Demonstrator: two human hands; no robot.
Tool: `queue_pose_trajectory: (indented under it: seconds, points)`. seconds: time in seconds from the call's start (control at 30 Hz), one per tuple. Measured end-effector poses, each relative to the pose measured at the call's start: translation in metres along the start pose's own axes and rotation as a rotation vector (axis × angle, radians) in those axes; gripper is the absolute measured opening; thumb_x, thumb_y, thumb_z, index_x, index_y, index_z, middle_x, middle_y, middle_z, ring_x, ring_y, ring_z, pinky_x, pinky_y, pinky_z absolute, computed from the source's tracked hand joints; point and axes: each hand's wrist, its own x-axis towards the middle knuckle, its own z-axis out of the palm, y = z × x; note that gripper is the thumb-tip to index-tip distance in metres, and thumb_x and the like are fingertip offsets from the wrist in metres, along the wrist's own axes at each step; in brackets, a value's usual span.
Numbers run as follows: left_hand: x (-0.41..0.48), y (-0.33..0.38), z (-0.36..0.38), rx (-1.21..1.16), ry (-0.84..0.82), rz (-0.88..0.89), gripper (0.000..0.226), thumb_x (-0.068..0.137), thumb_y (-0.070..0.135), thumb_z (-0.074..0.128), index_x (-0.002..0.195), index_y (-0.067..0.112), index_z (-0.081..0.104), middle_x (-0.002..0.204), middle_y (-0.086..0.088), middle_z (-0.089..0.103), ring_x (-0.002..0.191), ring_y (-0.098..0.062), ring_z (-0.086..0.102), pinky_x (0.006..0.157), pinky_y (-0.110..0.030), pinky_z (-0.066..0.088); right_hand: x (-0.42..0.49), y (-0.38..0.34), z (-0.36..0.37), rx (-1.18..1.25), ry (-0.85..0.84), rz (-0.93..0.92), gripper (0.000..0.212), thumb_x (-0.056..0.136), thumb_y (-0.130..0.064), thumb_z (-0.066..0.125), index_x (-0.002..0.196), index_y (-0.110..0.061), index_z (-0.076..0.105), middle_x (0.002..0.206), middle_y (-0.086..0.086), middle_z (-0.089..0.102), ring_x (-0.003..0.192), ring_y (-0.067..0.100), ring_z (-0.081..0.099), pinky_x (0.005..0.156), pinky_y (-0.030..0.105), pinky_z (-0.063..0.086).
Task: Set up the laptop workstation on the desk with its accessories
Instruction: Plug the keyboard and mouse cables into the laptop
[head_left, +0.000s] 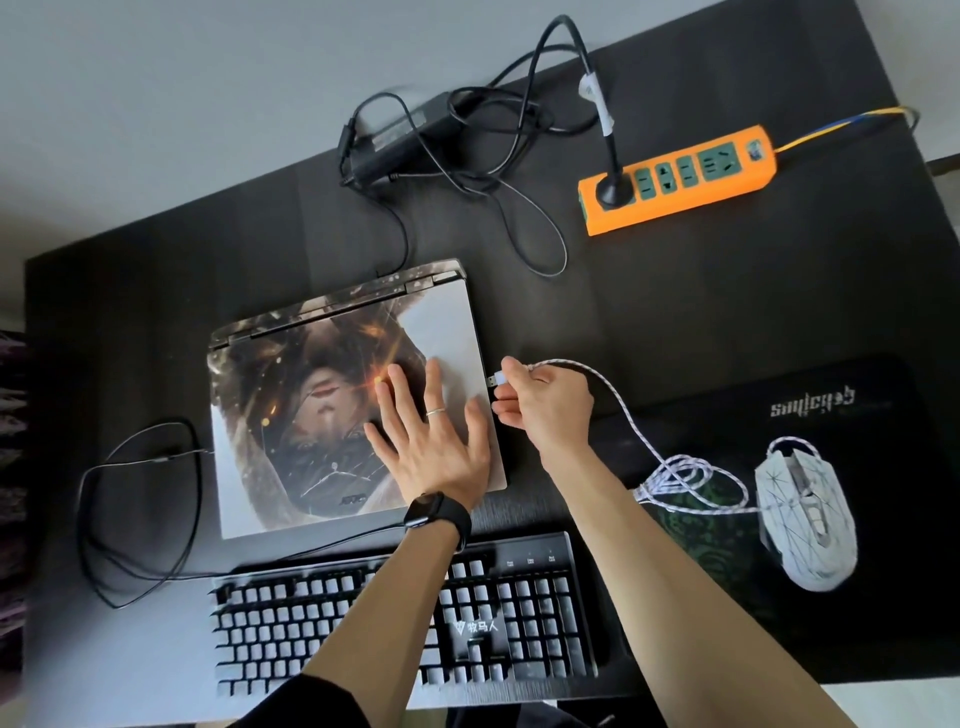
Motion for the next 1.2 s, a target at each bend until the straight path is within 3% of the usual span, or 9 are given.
queue_pose_trajectory:
  seconds: [0.2,0.33,0.5,0.63,0.8,0.93,1.03,1.2]
  points:
    - [-0.001,0.002,-0.001,-0.001,-0.004,-0.001,0.065,0.093,0.059,0.029,0.153,0.036,0.025,0.165,-0.003,0.012,0.152,-0.022,0.004,0.119,-0.059,0.01,0.006,-0.011,-0.012,-0.183,-0.058,0.026,0.025,0.09,-0.031,0.074,0.083,-0.007,0.074,0.071,0.01,0.076,0.057,0.021,0.074,0.051,0.025,0.059]
    - [0.0,0.0,-0.002,0.001,-0.008,-0.008,0.065,0.093,0.06,0.029,0.153,0.037,0.025,0.165,-0.003,0.011,0.152,-0.021,0.004,0.119,-0.059,0.01,0.007,-0.018,-0.012,-0.347,-0.075,-0.005,0.03,0.092,-0.035,0.066,0.076,-0.01,0.073,0.062,0.008,0.073,0.051,0.02,0.071,0.046,0.022,0.053]
    - [0.0,0.001,-0.002,0.003,-0.008,-0.008,0.064,0.092,0.059,0.03,0.152,0.037,0.027,0.165,-0.002,0.013,0.152,-0.021,0.006,0.119,-0.058,0.01,0.011,-0.017,-0.005,-0.293,-0.028,-0.022,0.024,0.082,-0.018,0.062,0.062,-0.007,0.072,0.053,0.005,0.069,0.046,0.018,0.066,0.074,0.036,0.062]
    - [0.001,-0.001,-0.002,0.011,-0.005,-0.008,0.063,0.093,0.059,0.031,0.152,0.038,0.027,0.165,-0.002,0.013,0.152,-0.021,0.006,0.119,-0.058,0.01,0.006,-0.016,-0.017,-0.061,-0.026,0.043,0.023,0.086,-0.012,0.07,0.063,-0.009,0.072,0.057,0.006,0.067,0.054,0.017,0.063,0.06,0.028,0.06]
    - [0.002,-0.001,-0.001,0.006,0.004,-0.005,0.064,0.093,0.06,0.029,0.152,0.037,0.027,0.165,-0.003,0.014,0.152,-0.022,0.007,0.119,-0.058,0.01,0.0,-0.012,-0.029,0.218,-0.107,0.129,0.01,0.089,-0.012,0.076,0.087,-0.002,0.075,0.073,0.011,0.07,0.068,0.016,0.068,0.063,0.023,0.06]
    - [0.002,0.001,-0.001,0.004,0.0,-0.002,0.064,0.093,0.06,0.03,0.152,0.038,0.026,0.165,-0.002,0.013,0.152,-0.021,0.006,0.119,-0.058,0.01,0.0,-0.004,-0.024,0.104,-0.124,0.052,0.008,0.086,-0.012,0.078,0.089,-0.006,0.073,0.073,0.01,0.073,0.071,0.019,0.071,0.069,0.029,0.062]
    - [0.001,0.0,-0.002,0.003,0.002,-0.005,0.063,0.093,0.059,0.032,0.152,0.038,0.027,0.165,-0.002,0.013,0.152,-0.021,0.006,0.119,-0.058,0.01,0.001,0.004,-0.023,-0.007,-0.094,-0.024,0.022,0.081,-0.015,0.082,0.096,-0.01,0.066,0.072,0.007,0.075,0.072,0.019,0.076,0.072,0.032,0.063]
    - [0.001,-0.001,-0.001,0.007,-0.004,-0.007,0.064,0.092,0.06,0.031,0.153,0.038,0.026,0.165,-0.001,0.012,0.152,-0.021,0.005,0.119,-0.057,0.009,0.003,0.005,-0.025,-0.077,-0.126,-0.104,0.001,0.084,-0.013,0.078,0.085,-0.014,0.078,0.071,0.008,0.077,0.075,0.021,0.077,0.078,0.036,0.064]
